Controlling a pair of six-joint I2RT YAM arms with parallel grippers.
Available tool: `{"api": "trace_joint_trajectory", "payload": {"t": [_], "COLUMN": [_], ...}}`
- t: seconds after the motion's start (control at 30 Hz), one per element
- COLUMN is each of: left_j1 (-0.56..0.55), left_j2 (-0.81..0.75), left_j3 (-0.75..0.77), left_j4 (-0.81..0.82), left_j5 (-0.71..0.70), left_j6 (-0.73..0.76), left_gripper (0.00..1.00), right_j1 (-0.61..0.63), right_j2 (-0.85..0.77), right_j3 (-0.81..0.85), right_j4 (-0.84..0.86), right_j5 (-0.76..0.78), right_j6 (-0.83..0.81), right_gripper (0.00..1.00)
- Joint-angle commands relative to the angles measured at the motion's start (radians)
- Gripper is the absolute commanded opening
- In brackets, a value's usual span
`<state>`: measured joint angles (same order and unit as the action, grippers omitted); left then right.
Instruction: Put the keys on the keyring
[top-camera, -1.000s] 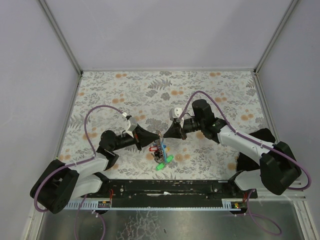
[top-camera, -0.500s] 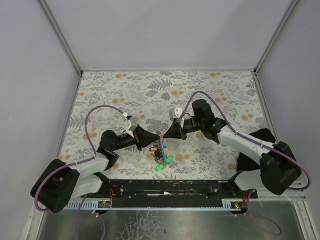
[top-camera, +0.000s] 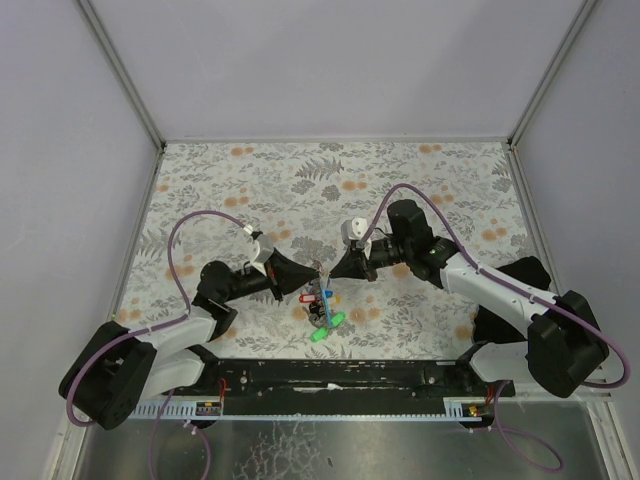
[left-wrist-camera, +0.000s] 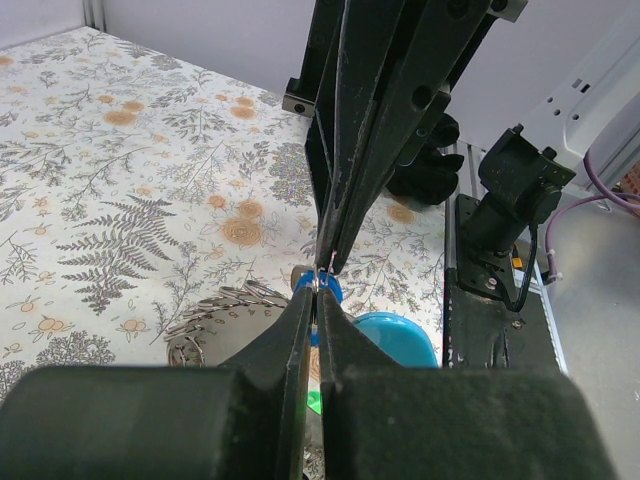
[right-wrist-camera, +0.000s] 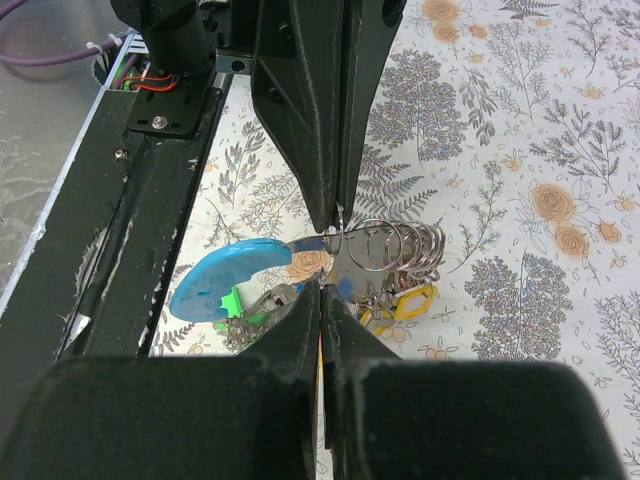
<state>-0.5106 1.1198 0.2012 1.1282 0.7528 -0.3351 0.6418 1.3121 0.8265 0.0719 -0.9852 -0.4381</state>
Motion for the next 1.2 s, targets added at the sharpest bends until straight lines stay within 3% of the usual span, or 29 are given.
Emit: {"api": "trace_joint_trajectory", "payload": {"t": [0.0, 1.17], "left_j1": [-0.005, -0.006], "left_j2": [-0.014, 0.023], "left_j3": [0.026, 0.029], "left_j4": [0.115, 0.169], "left_j5": [0.018, 0.042], "left_j6": [0.000, -0.038], "left_gripper": [0.00, 0.00], "right_j1": [0.012, 0.012], "right_j2": [-0.025, -0.014], "right_j3": [0.015, 0.023], "right_j4": [0.036, 0.026], "right_j5": [-0.012, -0.066], "right_j6": [0.002, 0.004], "right_gripper": [0.00, 0.00]}}
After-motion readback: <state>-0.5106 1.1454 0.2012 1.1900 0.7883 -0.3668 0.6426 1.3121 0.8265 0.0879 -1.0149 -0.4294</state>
